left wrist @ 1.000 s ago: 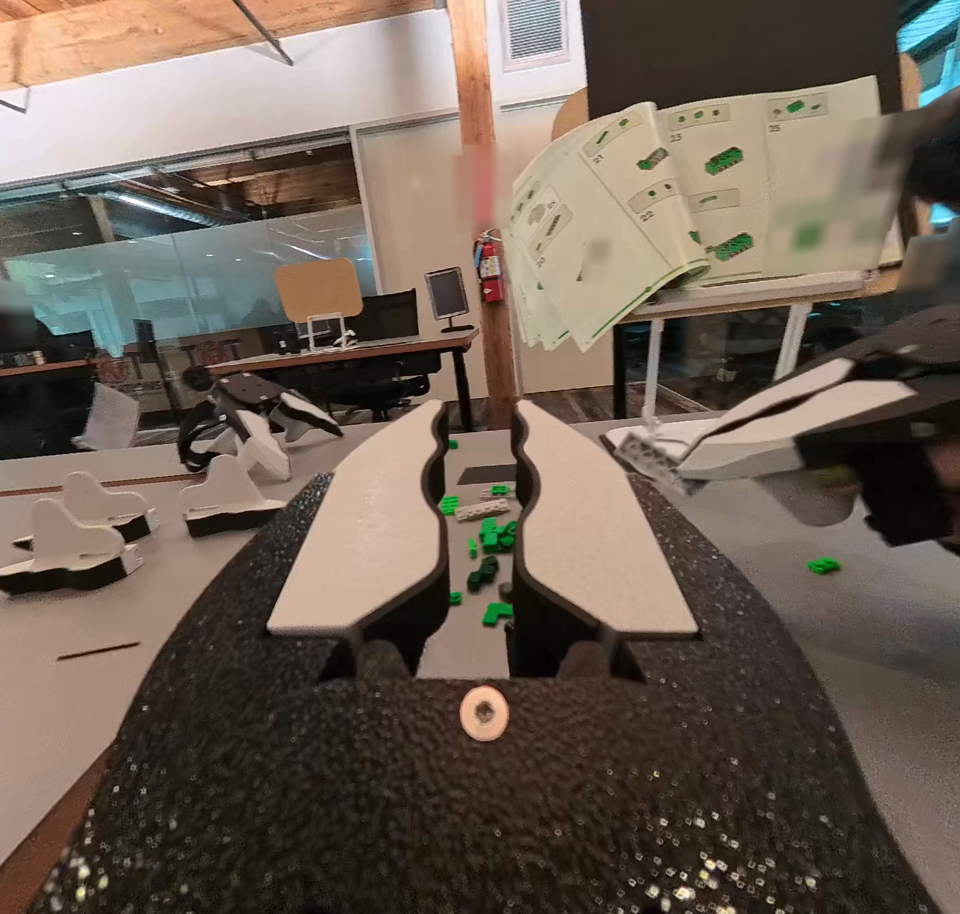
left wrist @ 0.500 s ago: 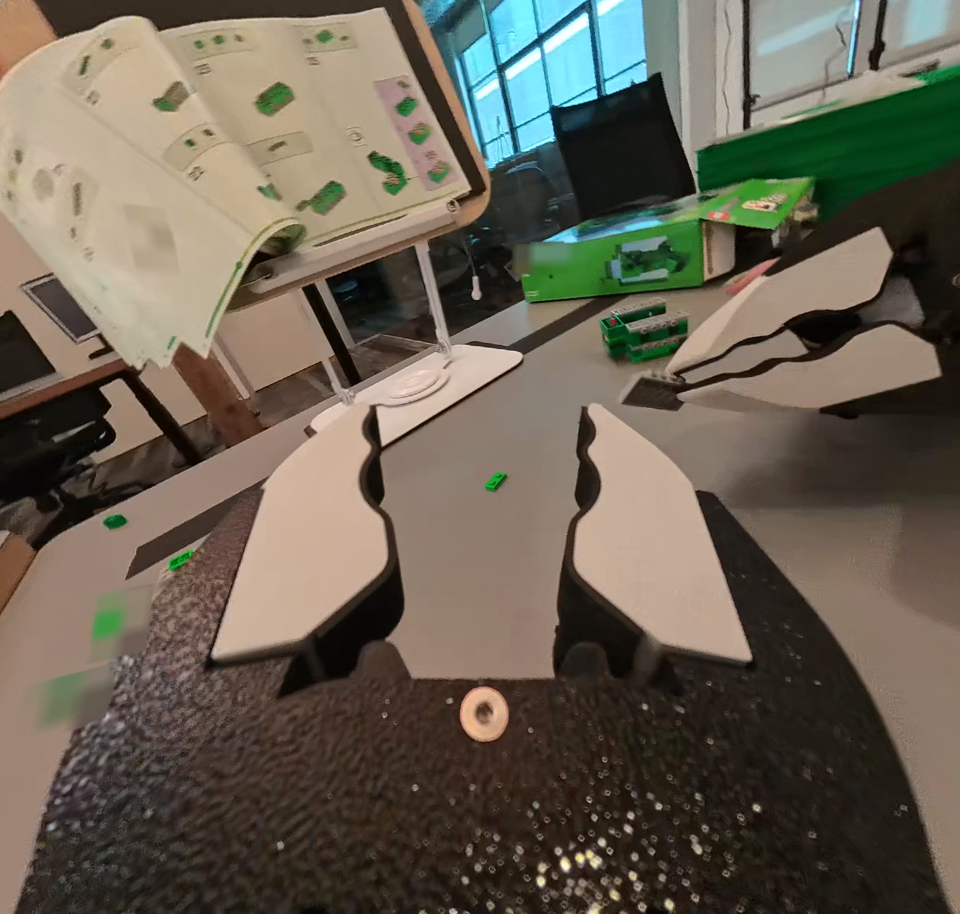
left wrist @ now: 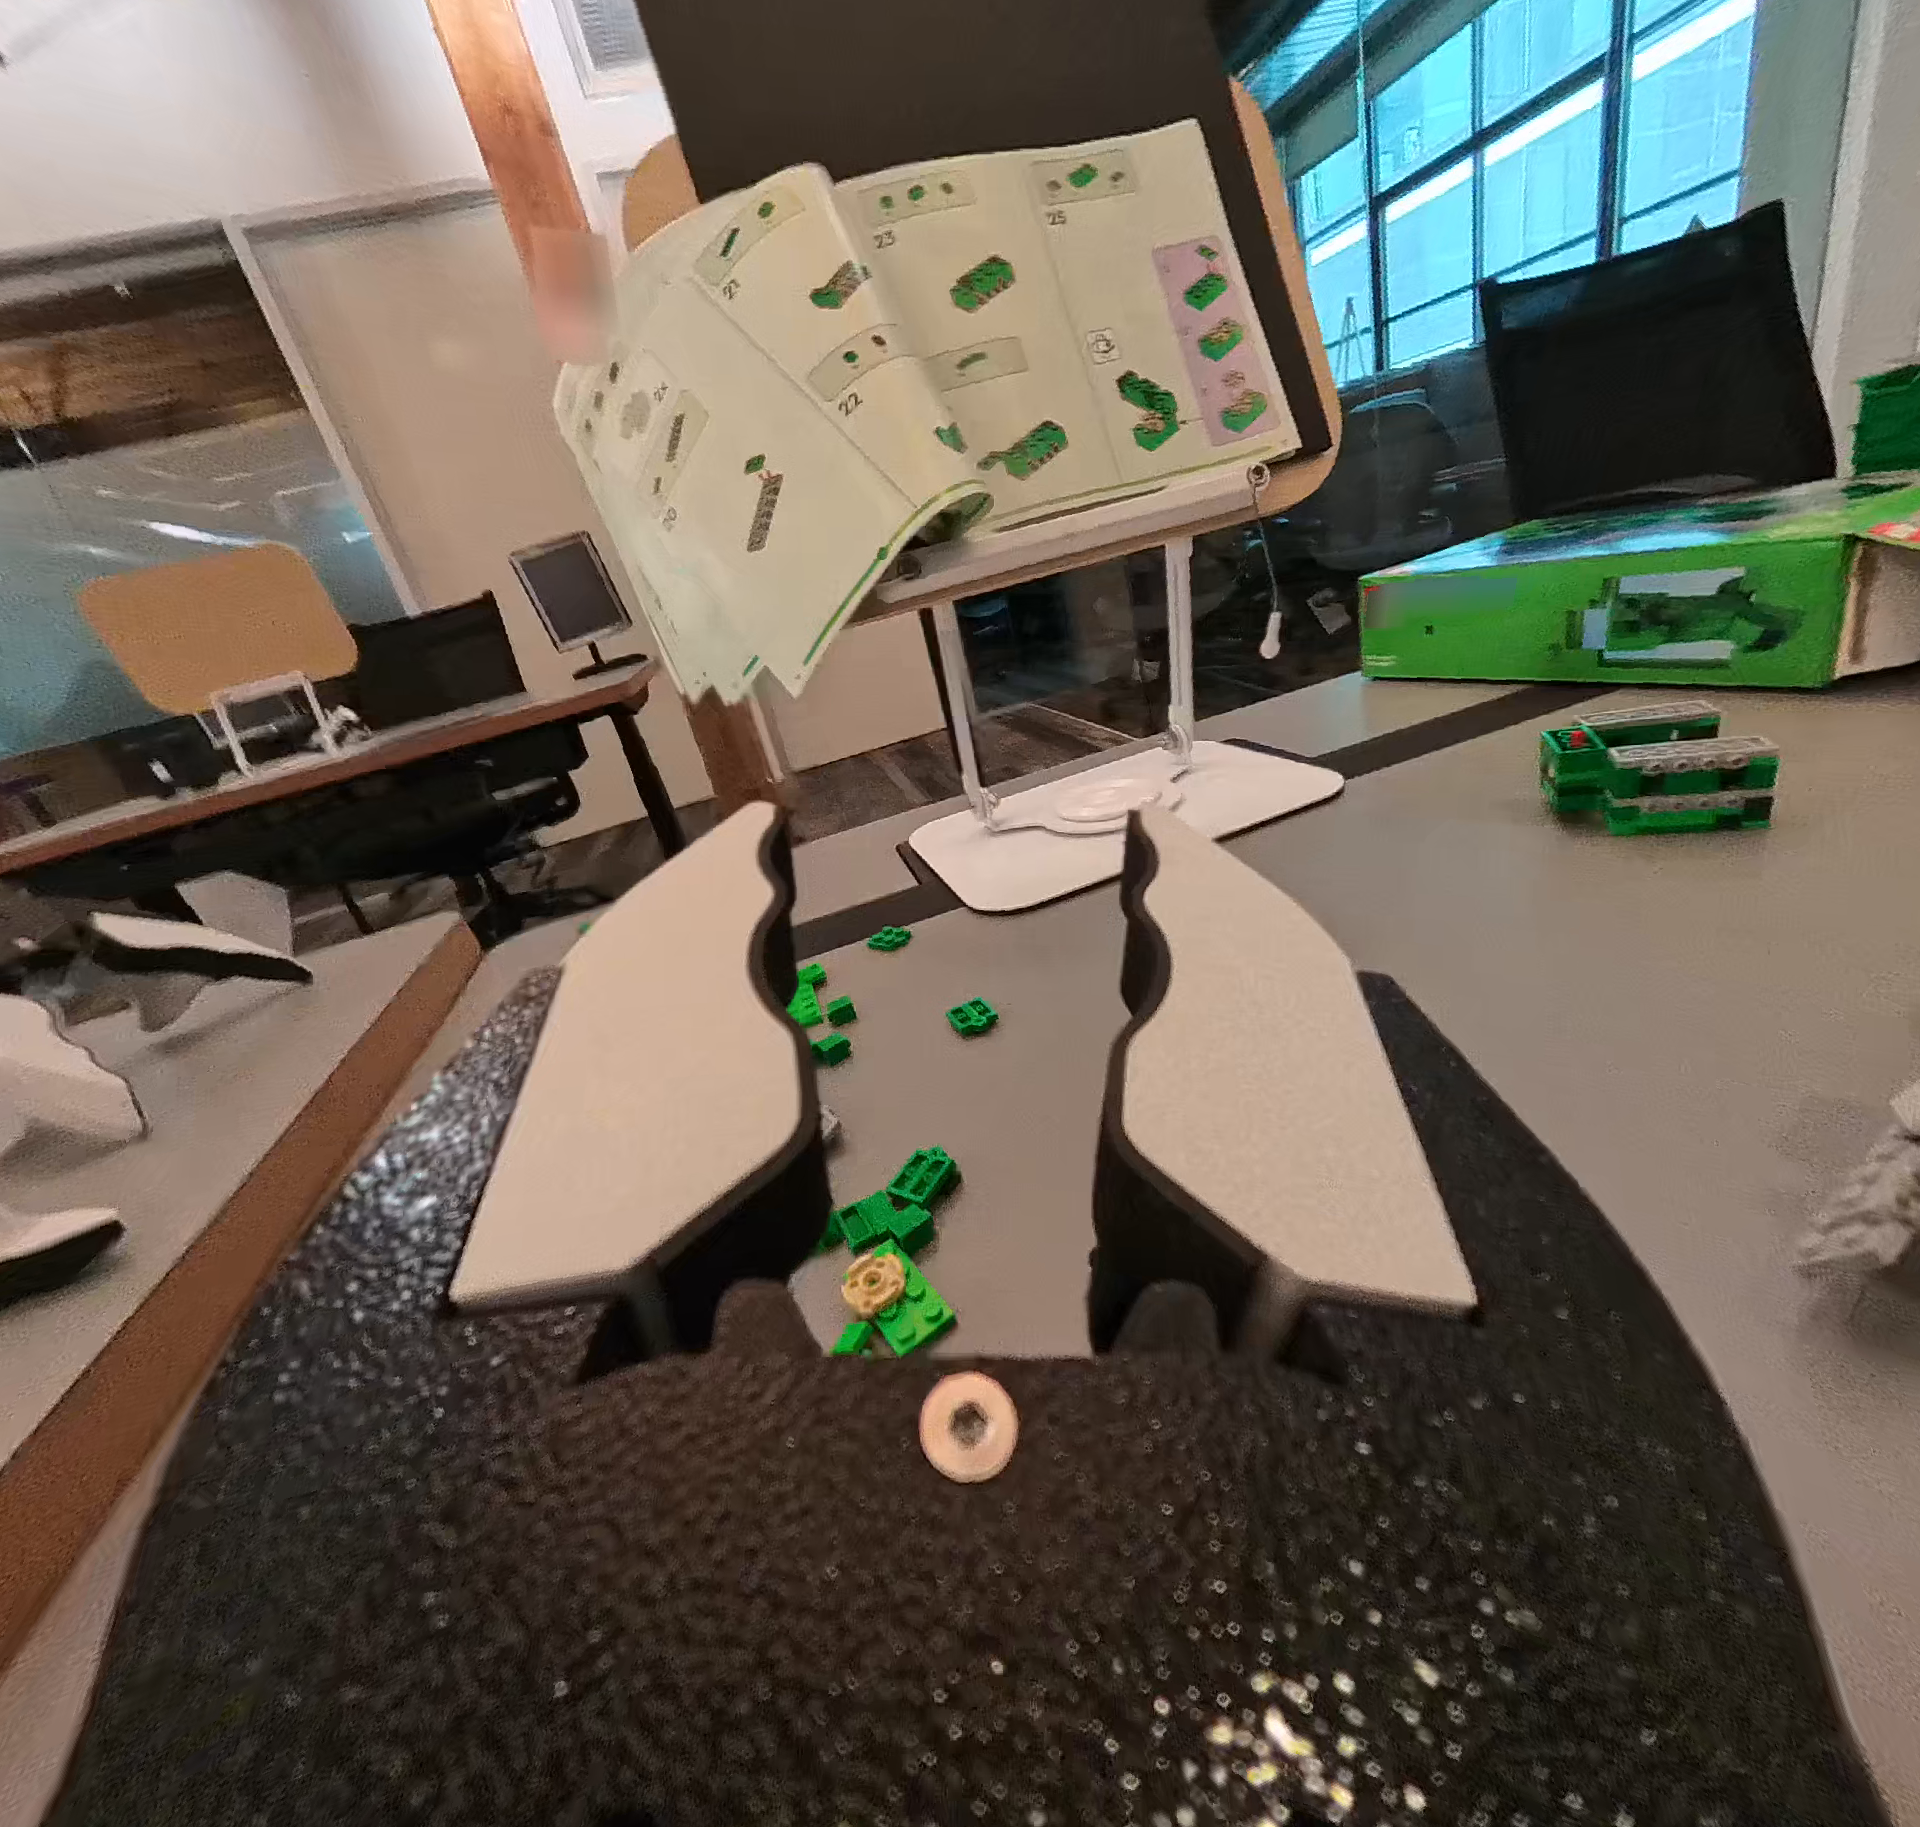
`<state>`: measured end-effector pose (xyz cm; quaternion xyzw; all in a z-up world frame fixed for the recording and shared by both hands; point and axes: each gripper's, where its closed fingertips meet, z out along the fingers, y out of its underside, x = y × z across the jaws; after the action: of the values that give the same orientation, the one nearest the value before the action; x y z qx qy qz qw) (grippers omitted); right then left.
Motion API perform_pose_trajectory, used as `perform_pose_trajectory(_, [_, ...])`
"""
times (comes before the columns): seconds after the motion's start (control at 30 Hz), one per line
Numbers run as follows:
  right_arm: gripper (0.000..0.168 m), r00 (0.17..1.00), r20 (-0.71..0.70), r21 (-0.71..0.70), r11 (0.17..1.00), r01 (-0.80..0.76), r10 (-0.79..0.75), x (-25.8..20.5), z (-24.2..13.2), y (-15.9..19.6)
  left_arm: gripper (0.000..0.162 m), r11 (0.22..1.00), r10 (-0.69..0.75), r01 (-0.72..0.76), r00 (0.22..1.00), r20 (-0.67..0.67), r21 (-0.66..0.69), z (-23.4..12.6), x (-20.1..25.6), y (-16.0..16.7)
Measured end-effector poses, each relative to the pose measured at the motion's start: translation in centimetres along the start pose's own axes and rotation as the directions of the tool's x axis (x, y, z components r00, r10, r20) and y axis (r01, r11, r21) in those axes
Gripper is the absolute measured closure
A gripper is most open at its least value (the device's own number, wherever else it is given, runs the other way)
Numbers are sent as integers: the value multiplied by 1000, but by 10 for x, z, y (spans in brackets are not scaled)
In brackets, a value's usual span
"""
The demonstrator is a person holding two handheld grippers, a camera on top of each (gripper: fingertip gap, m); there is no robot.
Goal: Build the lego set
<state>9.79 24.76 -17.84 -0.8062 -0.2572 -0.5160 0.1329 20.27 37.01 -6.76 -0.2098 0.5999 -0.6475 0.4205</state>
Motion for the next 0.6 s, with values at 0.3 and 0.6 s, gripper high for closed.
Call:
perform_pose_trajectory(0.3, [161,997,62,-18,998,52,-51,-9,1,-3,102,1000,-22,26,910,413,-6,-37,-98,3])
perform_pose_trajectory(0.6, [159,994,95,-6,999,49,-48,-14,-1,-4,103,996,-78,87,895,438,-2,-42,-113,11])
